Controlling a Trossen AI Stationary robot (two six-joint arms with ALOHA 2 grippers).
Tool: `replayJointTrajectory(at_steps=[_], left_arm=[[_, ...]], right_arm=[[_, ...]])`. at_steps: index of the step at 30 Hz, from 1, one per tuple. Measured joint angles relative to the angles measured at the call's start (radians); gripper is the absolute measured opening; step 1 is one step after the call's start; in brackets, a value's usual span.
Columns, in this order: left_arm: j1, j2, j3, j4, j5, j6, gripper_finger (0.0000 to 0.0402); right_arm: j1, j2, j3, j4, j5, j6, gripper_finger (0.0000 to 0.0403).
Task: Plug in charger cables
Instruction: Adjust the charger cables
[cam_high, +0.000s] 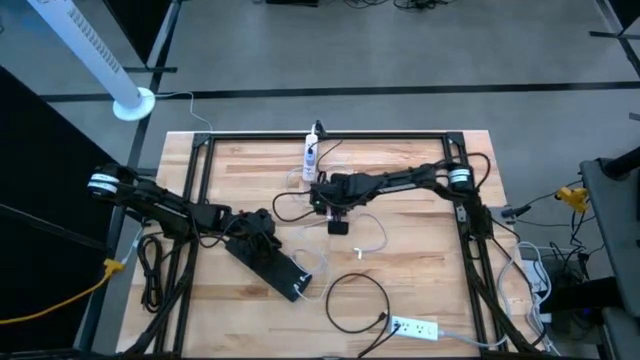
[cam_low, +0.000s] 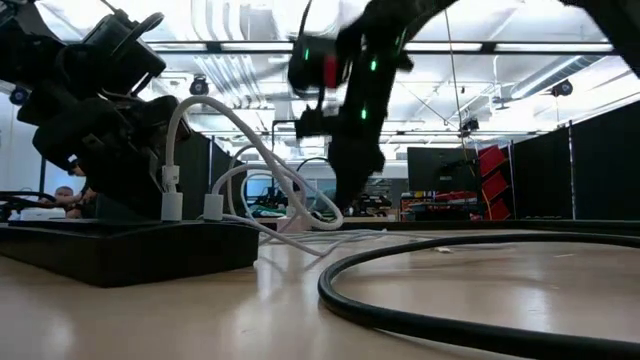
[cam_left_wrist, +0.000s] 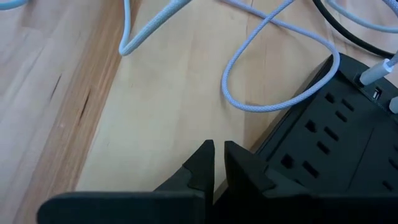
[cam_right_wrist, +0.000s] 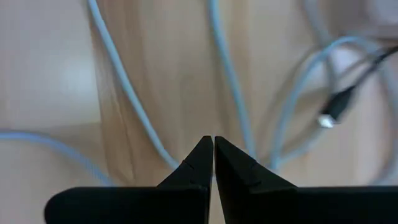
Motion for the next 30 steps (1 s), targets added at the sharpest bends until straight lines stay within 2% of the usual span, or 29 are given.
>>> replayJointTrajectory(at_steps=[7, 16, 19, 21, 25, 28, 30], left_arm=[[0.000, 0.000, -0.002, 0.000, -0.025, -0.004, 0.0025], [0.000, 0.002, -0.004, 0.000, -0.069, -0.003, 0.0025], [0.000, 0.002, -0.004, 0.002, -0.079, -0.003, 0.0025], [0.000, 0.002, -0.004, 0.004, -0.080, -0.003, 0.0025], [0.000, 0.003, -0.004, 0.021, -0.080, -0.003, 0.0025], [0.000, 0.003, -0.004, 0.024, -0.080, -0.015, 0.0025], [0.000, 0.003, -0.004, 0.023, -0.079, -0.026, 0.0025]], right_arm=[[0.034, 0.045, 0.010, -0.079, 0.009, 0.042, 0.0000], [0.091, -0.041, -0.001, -0.736, -0.008, 0.221, 0.0000], [0.093, -0.058, -0.006, -0.828, 0.022, 0.284, 0.0000], [0.091, -0.072, -0.008, -0.819, 0.095, 0.294, 0.0000], [0.070, -0.081, -0.013, -0.620, 0.226, 0.220, 0.0000], [0.045, -0.080, -0.028, -0.419, 0.217, 0.085, 0.0000], [0.024, -0.080, -0.043, -0.317, 0.175, 0.012, 0.0000]])
